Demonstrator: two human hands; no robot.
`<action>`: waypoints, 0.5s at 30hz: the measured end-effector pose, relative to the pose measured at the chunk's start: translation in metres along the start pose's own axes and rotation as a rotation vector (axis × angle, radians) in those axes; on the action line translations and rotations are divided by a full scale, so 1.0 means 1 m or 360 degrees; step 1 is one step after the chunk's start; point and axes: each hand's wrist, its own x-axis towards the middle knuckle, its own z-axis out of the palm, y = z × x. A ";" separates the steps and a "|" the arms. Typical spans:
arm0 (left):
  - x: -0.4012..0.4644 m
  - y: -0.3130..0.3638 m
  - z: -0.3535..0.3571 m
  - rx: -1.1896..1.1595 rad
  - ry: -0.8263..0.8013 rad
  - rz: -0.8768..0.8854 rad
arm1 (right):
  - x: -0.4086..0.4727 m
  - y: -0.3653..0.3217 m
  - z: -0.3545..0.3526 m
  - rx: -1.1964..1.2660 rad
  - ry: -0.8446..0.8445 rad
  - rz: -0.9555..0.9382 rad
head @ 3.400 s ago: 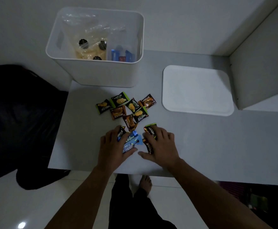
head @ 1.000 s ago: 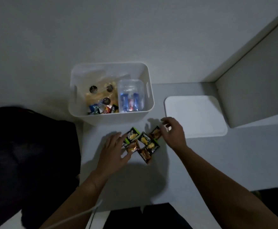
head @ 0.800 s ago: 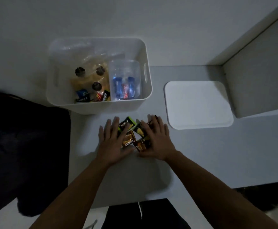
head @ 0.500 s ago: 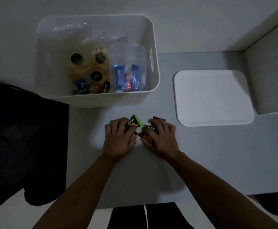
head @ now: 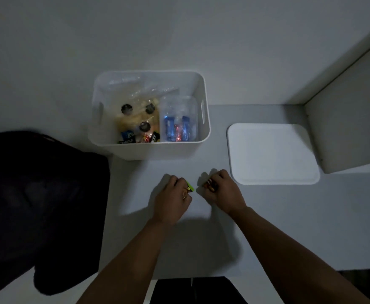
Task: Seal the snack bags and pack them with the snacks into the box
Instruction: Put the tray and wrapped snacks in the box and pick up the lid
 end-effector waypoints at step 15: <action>0.091 0.084 -0.219 -0.0218 0.0689 -0.0003 | 0.100 -0.182 -0.169 0.0446 0.0613 -0.0289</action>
